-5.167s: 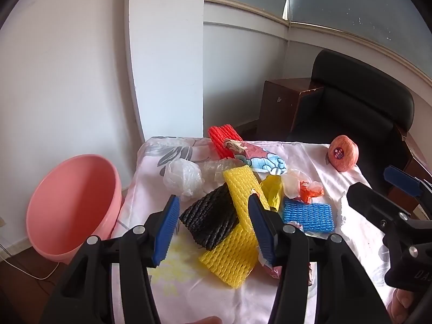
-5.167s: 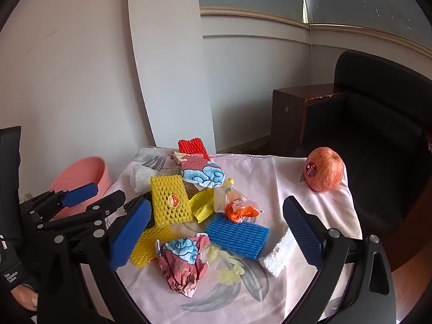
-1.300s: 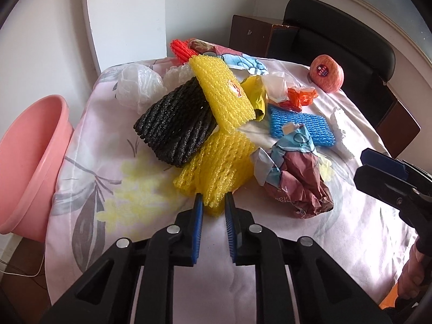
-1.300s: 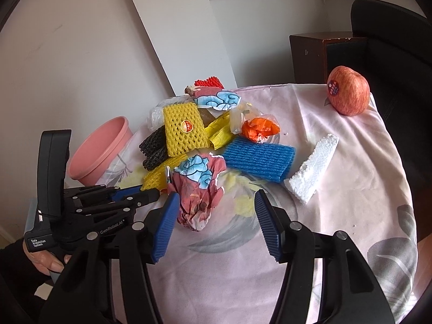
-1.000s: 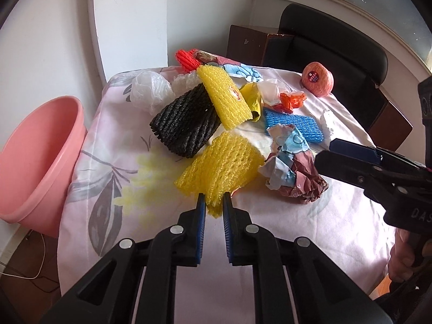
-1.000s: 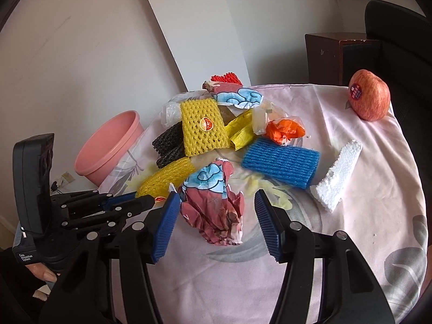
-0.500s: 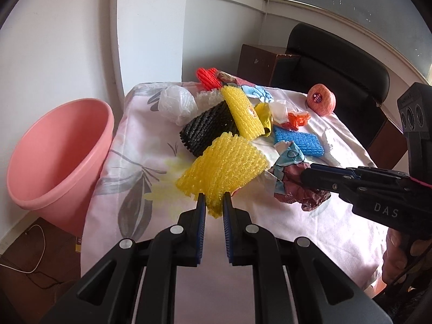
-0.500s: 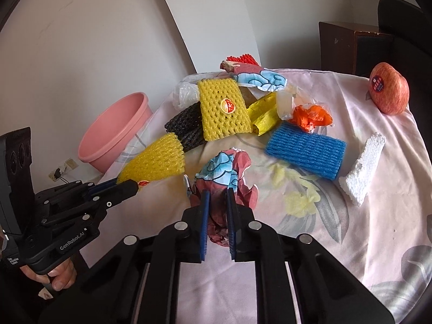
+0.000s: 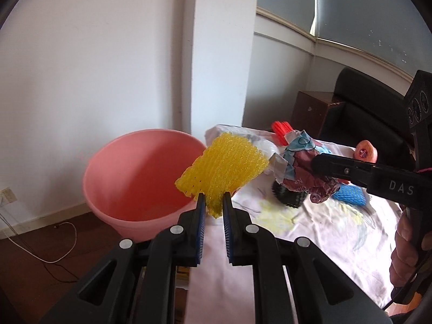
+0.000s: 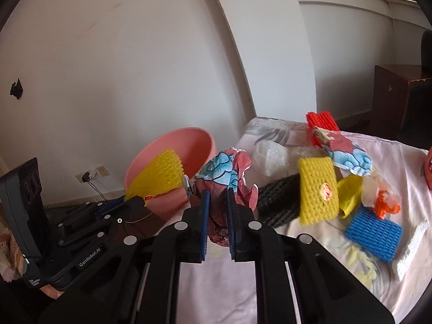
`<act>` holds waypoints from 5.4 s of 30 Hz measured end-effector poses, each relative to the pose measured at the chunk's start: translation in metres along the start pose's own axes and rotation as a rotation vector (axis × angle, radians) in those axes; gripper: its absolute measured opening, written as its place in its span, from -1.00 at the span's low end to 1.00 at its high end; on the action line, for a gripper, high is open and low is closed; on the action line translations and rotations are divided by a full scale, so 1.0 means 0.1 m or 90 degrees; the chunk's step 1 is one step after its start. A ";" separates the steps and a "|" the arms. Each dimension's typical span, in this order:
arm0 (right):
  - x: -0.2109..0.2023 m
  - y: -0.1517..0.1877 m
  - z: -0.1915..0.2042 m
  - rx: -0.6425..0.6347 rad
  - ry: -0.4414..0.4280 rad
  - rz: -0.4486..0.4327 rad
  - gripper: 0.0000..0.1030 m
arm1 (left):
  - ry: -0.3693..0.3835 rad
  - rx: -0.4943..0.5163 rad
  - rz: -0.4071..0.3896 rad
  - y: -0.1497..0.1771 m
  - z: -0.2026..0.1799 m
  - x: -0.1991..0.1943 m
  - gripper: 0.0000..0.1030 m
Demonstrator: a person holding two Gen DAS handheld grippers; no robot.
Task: Collect trash
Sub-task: 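Carry both items to the pink basin and open both tools to drop them, then move both tools back over the table toward the remaining trash, then grasp the yellow foam net with the left tool while the right tool grasps the white foam strip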
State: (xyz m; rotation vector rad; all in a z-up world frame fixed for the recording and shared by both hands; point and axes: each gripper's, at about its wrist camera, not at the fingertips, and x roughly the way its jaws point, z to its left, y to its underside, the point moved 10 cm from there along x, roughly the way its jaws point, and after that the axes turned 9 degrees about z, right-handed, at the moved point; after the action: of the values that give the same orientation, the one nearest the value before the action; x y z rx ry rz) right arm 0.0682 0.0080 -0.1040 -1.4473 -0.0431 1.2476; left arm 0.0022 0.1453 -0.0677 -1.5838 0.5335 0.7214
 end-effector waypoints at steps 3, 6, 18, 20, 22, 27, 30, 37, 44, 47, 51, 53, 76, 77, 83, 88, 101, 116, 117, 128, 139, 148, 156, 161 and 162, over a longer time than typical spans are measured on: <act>0.18 -0.19 0.20 -0.004 -0.034 0.001 -0.75 | -0.038 -0.028 -0.004 -0.05 0.30 -0.01 -0.77; 0.40 -0.34 0.36 0.000 -0.065 0.007 -0.75 | -0.071 -0.050 0.002 -0.09 0.54 0.04 -0.77; 1.22 -0.41 0.55 0.028 -0.087 0.082 -0.75 | -0.132 -0.073 0.084 0.00 0.99 0.54 -0.77; 1.26 -0.38 0.54 0.026 -0.081 0.088 -0.75 | -0.132 -0.073 0.092 0.01 0.98 0.60 -0.76; 1.30 -0.35 0.55 0.023 -0.074 0.094 -0.75 | -0.132 -0.072 0.098 0.04 0.99 0.61 -0.75; 1.35 -0.33 0.59 0.019 -0.067 0.104 -0.75 | -0.129 -0.083 0.105 0.07 1.00 0.66 -0.69; 1.38 -0.31 0.61 0.020 -0.066 0.113 -0.73 | -0.118 -0.092 0.103 0.11 1.03 0.63 -0.52; 1.38 -0.28 0.65 0.011 -0.070 0.115 -0.49 | -0.114 -0.099 0.080 0.06 1.01 0.54 -0.21; 1.24 -0.26 0.63 -0.003 -0.062 0.095 -0.42 | -0.102 -0.105 0.055 0.02 0.96 0.41 -0.19; 1.12 -0.23 0.59 -0.008 -0.054 0.083 -0.42 | -0.096 -0.106 0.044 0.00 0.92 0.36 -0.19; 0.93 -0.17 0.55 -0.011 -0.042 0.066 -0.42 | -0.079 -0.103 0.031 -0.02 0.82 0.29 -0.18; 0.80 -0.14 0.49 -0.009 -0.037 0.058 -0.42 | -0.069 -0.096 0.026 -0.04 0.74 0.25 -0.18; -0.31 0.65 -0.87 0.080 0.133 0.028 -0.42 | 0.076 0.042 0.051 -0.05 -0.64 0.45 -0.04; -0.33 0.70 -0.92 0.086 0.139 0.028 -0.42 | 0.084 0.046 0.055 -0.05 -0.69 0.47 -0.04; -0.52 0.82 -1.23 0.126 0.170 0.018 -0.42 | 0.133 0.069 0.070 -0.09 -1.06 0.56 -0.04; -0.68 0.88 -1.52 0.167 0.189 0.005 -0.42 | 0.167 0.089 0.074 -0.19 -1.38 0.66 -0.04; -1.01 1.04 -2.08 0.242 0.230 -0.027 -0.25 | 0.183 0.101 0.115 -0.37 -1.93 1.19 -0.05; -1.07 1.19 -2.29 0.288 0.234 -0.031 -0.25 | 0.156 0.099 0.111 -0.30 -1.96 1.25 -0.79; -1.07 1.19 -2.29 0.290 0.235 -0.031 -0.24 | 0.159 0.098 0.106 -0.31 -1.95 1.21 -0.80; -0.88 1.17 -2.42 0.349 0.247 -0.015 -0.24 | 0.186 0.097 0.073 -0.28 -1.86 0.81 -0.80; -0.67 1.19 -2.52 0.379 0.291 0.007 -0.24 | 0.203 0.098 0.069 -0.21 -1.86 0.67 -0.80; -0.78 1.24 -2.40 0.341 0.297 0.005 -0.38 | 0.210 0.093 0.062 -0.18 -1.80 0.59 -0.80; -0.98 1.19 -2.13 0.296 0.276 -0.025 -0.40 | 0.206 0.082 0.048 -0.18 -1.71 0.48 -0.80; -1.07 1.03 -1.81 0.233 0.251 -0.051 -0.40 | 0.198 0.069 0.041 -0.17 -1.60 0.43 -0.80; -1.07 0.99 -1.73 0.219 0.245 -0.054 -0.40 | 0.196 0.066 0.040 -0.17 -1.58 0.42 -0.80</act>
State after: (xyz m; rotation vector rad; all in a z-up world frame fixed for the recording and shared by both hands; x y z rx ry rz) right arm 0.0816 -0.2136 -0.1488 -1.3425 0.3512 0.8417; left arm 0.0660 -0.0055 -0.0778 -1.5955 0.8350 0.4895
